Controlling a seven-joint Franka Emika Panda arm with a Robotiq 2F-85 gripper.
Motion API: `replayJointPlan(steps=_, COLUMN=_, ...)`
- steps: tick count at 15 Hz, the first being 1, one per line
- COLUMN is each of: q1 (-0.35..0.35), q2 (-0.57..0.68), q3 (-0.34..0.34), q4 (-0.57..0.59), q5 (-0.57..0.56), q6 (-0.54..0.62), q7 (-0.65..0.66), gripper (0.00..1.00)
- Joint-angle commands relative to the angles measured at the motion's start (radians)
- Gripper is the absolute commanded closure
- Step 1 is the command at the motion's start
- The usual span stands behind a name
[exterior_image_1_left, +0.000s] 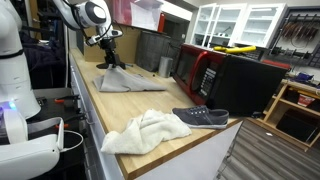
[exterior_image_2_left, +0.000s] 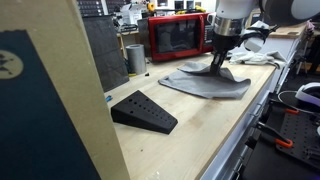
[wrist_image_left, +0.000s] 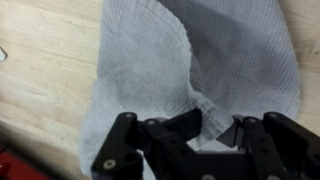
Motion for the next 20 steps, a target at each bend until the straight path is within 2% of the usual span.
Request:
replayJointPlan(steps=1, q1=0.036, q2=-0.003, q3=0.033, q4=0.001, q5=0.013, q6=0.022, q7=-0.019, gripper=1.00)
replayJointPlan(steps=9, q1=0.082, q2=0.034, q3=0.103, q4=0.002, q5=-0.012, q6=0.028, q7=-0.021, gripper=1.00)
replayJointPlan(steps=16, q1=0.102, q2=0.111, q3=0.077, q4=-0.001, q5=0.022, q6=-0.019, q7=-0.076, gripper=1.00)
replayJointPlan(steps=20, q1=0.125, q2=0.132, q3=0.045, q4=-0.002, q5=0.061, q6=-0.103, q7=-0.182, gripper=1.00)
